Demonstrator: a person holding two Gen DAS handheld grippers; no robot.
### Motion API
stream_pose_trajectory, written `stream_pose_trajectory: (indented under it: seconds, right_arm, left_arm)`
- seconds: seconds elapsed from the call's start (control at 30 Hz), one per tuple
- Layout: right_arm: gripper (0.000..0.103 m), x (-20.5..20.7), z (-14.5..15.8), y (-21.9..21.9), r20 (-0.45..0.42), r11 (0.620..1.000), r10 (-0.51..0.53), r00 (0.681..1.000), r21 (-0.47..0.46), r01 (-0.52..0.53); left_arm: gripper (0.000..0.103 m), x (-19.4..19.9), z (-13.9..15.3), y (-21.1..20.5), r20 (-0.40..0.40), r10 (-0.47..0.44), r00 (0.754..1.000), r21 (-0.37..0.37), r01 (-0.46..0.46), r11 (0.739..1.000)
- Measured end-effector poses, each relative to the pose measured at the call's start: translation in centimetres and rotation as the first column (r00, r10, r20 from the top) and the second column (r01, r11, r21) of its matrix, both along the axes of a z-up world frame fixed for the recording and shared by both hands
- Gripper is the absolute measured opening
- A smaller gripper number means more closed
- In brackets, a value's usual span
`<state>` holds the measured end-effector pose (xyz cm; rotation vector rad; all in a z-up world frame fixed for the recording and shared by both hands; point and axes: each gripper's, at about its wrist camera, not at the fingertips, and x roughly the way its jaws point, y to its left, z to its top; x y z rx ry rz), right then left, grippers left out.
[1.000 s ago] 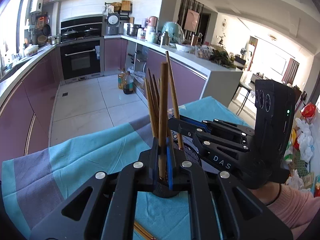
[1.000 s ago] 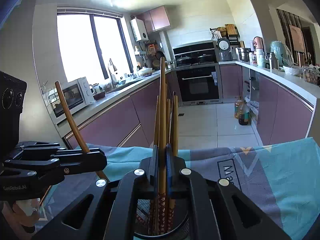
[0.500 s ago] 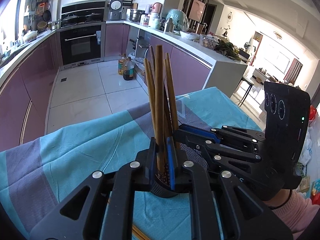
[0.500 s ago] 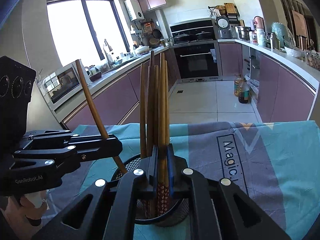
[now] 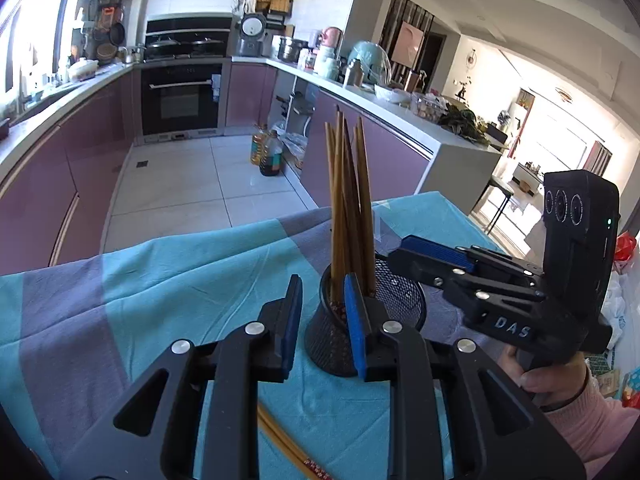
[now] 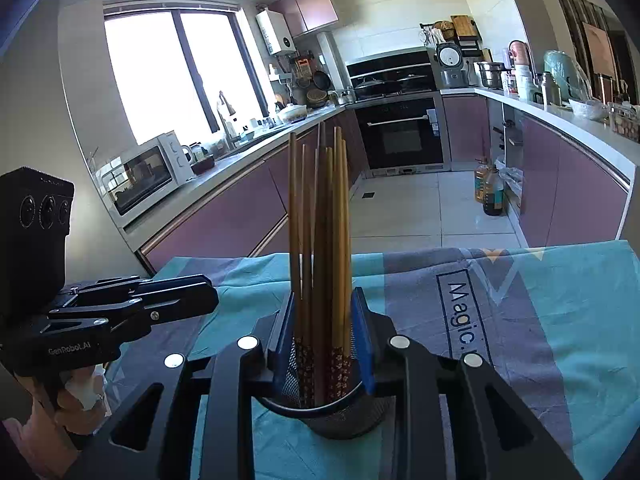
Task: Organize utensils
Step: 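Move both open tools back over the last two chopsticks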
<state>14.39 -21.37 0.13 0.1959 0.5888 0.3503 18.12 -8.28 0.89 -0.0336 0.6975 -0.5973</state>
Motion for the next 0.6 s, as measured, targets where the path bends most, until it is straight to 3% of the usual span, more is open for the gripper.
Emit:
stream_pose_trajectory:
  seconds: [0.23,0.37,0.6]
  right_arm:
    - [0.043,-3.8,1.1,2.6,0.047,0.989,0.142,0.989,-0.033,-0.141]
    - [0.045,-4.8,-0.8,4.7,-0.018,0.973,0.223,0.975,-0.053,-0.224]
    - [0.046,-4.6,-6.0,8.0,-0.186,0.95,0.288,0.939,-0.07,-0.305]
  left_arm:
    - [0.032,-4.2,-0.2,3.8,0.059,0.054,0.997,0.005,-0.055,0.998]
    - [0.036,-6.1,-2.0,5.6,0.049,0.094,0.994,0.04,-0.096,0.995]
    - [0.037,-7.7,-6.6,8.5,-0.066,0.167,0.984,0.038,-0.164,0.986]
